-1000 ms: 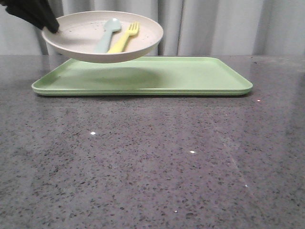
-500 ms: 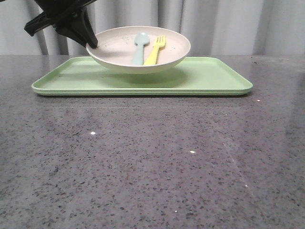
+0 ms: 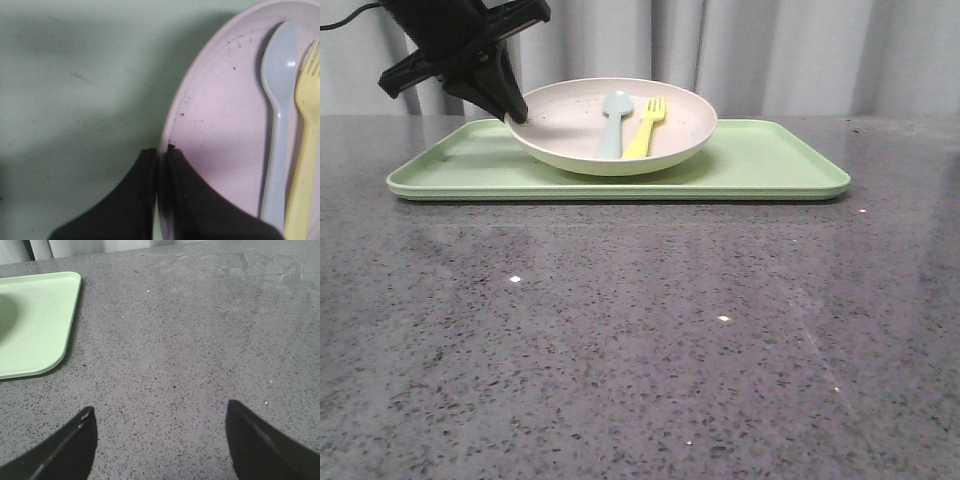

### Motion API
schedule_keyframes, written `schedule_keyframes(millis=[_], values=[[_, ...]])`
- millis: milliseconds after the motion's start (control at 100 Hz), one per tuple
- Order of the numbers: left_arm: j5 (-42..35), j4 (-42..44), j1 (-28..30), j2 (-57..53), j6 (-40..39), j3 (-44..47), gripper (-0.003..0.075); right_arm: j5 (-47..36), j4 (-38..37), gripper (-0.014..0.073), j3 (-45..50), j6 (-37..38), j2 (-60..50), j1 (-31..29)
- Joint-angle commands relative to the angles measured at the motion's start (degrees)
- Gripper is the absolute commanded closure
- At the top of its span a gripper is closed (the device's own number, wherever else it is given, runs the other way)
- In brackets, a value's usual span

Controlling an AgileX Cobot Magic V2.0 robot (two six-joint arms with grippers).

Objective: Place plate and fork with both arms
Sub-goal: 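Carry the plate over the green tray and lower it onto the tray, then open the left gripper and withdraw it from the plate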

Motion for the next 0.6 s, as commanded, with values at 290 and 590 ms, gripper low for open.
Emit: schedule_keyframes(millis=[290,590], values=[[-1.0,-2.7,-0.6,-2.8,-0.8,-2.0,0.0413,-3.7,-0.3,0.0052,-1.9,-0.7,0.8,0.0],[-0.5,-1.5,-0.4,-5.3,-0.8,-2.0,0.0364,-3.7,-0.3,0.0052,-1.9,-0.7,0.8,0.0]])
